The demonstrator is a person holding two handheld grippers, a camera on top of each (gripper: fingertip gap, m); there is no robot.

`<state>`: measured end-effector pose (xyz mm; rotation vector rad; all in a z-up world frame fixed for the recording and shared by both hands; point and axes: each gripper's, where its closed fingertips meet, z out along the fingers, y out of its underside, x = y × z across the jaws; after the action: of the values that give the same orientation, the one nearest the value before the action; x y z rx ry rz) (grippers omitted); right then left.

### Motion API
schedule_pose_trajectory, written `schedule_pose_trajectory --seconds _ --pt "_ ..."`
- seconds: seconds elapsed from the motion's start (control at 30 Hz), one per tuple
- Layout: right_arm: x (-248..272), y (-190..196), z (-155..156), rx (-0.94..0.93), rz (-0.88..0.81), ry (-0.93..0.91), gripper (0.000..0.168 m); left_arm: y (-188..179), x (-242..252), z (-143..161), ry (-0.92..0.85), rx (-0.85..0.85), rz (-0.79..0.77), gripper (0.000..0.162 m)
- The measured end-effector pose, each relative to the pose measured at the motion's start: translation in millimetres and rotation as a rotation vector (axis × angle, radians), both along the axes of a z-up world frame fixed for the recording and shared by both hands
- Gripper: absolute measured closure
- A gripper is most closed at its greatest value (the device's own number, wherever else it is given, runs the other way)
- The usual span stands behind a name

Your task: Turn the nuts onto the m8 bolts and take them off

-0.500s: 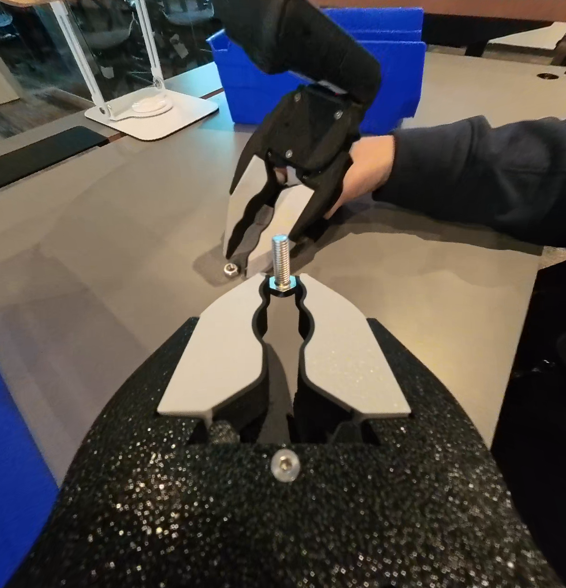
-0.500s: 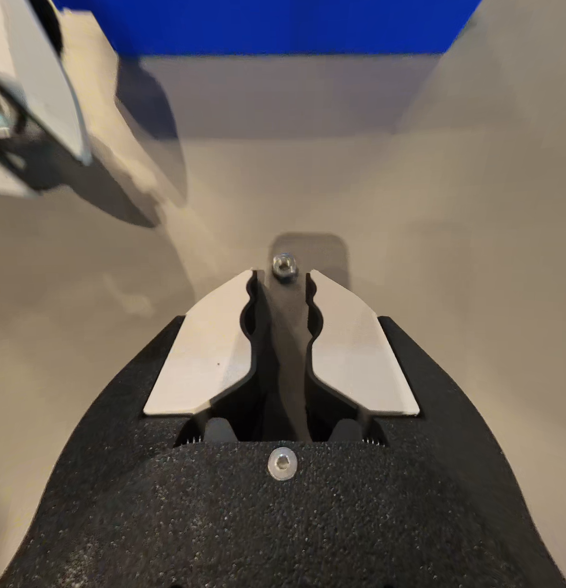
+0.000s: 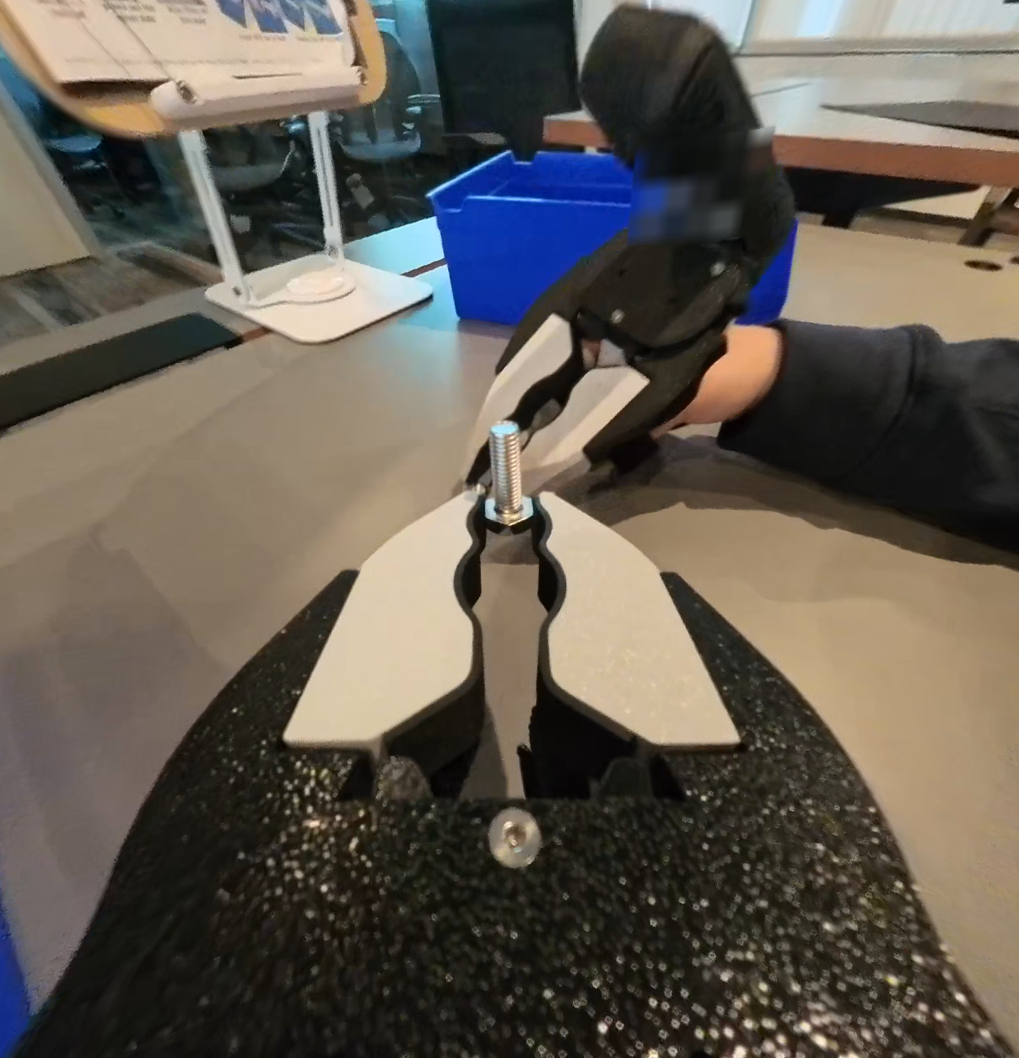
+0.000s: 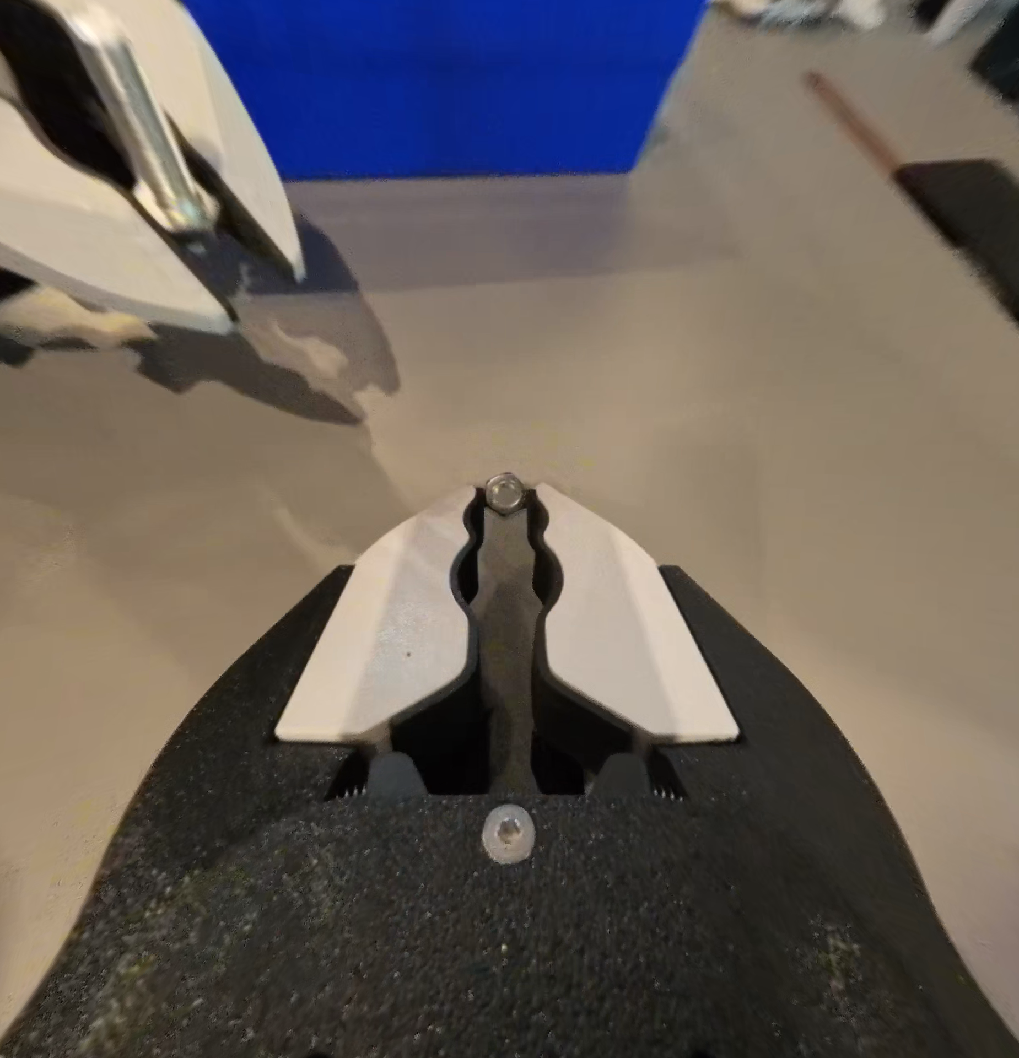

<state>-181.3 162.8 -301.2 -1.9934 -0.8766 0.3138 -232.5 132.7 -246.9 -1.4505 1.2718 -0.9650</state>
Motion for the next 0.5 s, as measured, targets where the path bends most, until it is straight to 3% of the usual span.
schedule_pose_trajectory --seconds 0.03,0.27,0.5 --pt "12 -1 9 0.03 -0.028 0.025 0.154 0 11 1 0.007 0.012 -0.044 0.148" --pt "66 -18 73 0.277 -0.101 0.195 0.154 19 92 5 0.022 0.142 -0.137 0.148" --pt "60 -27 95 0.355 -0.065 0.244 0.155 17 111 -16 0.008 0.167 -0.209 0.148"
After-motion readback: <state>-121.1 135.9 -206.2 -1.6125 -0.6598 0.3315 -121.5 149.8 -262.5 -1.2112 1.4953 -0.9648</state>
